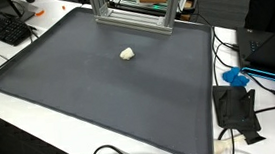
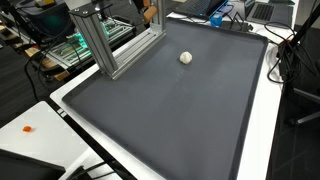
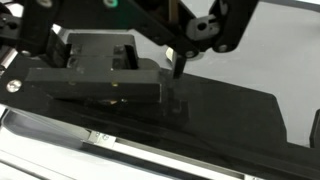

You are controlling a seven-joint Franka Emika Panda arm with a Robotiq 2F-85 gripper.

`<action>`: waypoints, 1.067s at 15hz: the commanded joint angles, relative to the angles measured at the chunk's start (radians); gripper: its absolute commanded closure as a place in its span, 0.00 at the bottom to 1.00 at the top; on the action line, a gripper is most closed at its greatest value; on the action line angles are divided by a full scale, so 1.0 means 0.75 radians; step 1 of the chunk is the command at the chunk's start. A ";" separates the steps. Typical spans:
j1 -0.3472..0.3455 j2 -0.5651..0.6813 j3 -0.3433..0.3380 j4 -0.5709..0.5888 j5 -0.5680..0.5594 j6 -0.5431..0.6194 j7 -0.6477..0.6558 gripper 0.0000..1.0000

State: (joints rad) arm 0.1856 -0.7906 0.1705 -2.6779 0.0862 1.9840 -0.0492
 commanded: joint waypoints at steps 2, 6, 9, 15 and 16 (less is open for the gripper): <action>0.026 0.009 -0.003 -0.031 -0.025 0.007 -0.009 0.00; 0.032 0.018 -0.003 -0.031 -0.029 0.005 -0.010 0.10; 0.031 0.022 -0.002 -0.028 -0.030 0.002 -0.004 0.32; 0.039 0.034 0.004 -0.014 -0.025 -0.007 0.017 0.70; 0.039 0.034 0.002 -0.014 -0.026 -0.005 0.014 0.70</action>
State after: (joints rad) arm 0.2142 -0.7675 0.1719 -2.6721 0.0837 1.9847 -0.0454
